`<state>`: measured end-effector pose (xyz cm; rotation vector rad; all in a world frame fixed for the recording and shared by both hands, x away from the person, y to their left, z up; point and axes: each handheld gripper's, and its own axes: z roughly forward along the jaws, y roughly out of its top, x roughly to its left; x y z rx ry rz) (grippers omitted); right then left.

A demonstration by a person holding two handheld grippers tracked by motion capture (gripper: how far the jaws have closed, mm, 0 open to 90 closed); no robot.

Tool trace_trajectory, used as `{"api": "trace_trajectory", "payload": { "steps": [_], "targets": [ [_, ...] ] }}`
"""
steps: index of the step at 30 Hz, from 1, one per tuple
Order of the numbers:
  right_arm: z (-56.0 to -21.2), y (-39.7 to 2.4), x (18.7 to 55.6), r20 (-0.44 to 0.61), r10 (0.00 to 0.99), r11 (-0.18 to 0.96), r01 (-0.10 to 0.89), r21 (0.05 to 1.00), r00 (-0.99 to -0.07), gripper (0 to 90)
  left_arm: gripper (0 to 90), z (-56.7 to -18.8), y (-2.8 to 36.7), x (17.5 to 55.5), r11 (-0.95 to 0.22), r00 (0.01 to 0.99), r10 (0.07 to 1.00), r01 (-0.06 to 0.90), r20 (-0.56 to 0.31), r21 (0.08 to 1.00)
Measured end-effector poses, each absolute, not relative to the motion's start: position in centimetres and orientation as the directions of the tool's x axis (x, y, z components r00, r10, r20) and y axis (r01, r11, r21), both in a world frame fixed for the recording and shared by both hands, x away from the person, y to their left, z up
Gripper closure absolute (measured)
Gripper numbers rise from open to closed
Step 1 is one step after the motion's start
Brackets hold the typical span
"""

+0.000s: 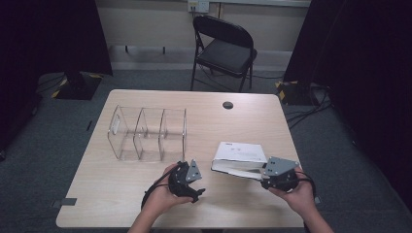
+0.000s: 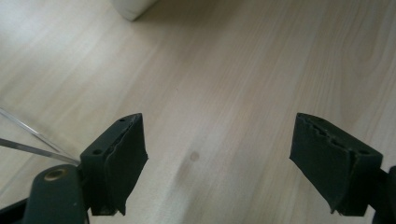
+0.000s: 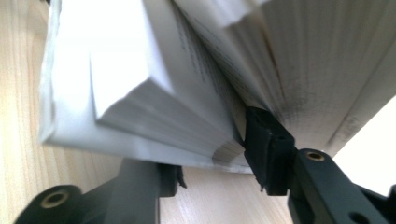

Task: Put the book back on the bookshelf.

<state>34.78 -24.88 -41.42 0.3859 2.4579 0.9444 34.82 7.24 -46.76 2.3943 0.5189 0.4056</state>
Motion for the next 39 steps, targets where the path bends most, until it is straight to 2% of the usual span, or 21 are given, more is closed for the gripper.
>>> {"api": "trace_trajectory", "payload": {
  "steps": [21, 26, 39],
  "targets": [
    [-39.3, -25.3, 35.2, -0.261, 0.402, 0.719, 0.126, 0.683, -0.878, 66.4, 18.0, -47.8, 6.6, 34.8, -0.711, 0.885, 0.45, 0.273, 0.121, 0.648],
    [-37.9, -25.6, 35.3, -0.221, 0.399, 0.712, 0.149, 0.686, -0.89, 73.0, 18.1, -47.5, 6.7, 34.8, -0.703, 0.884, 0.454, 0.278, 0.112, 0.655],
    [-37.0, -26.1, 37.0, -0.128, 0.421, 0.688, 0.224, 0.69, -0.898, 73.8, 18.3, -48.4, 6.6, 34.9, -0.708, 0.886, 0.452, 0.285, 0.104, 0.646]
  ]
}}
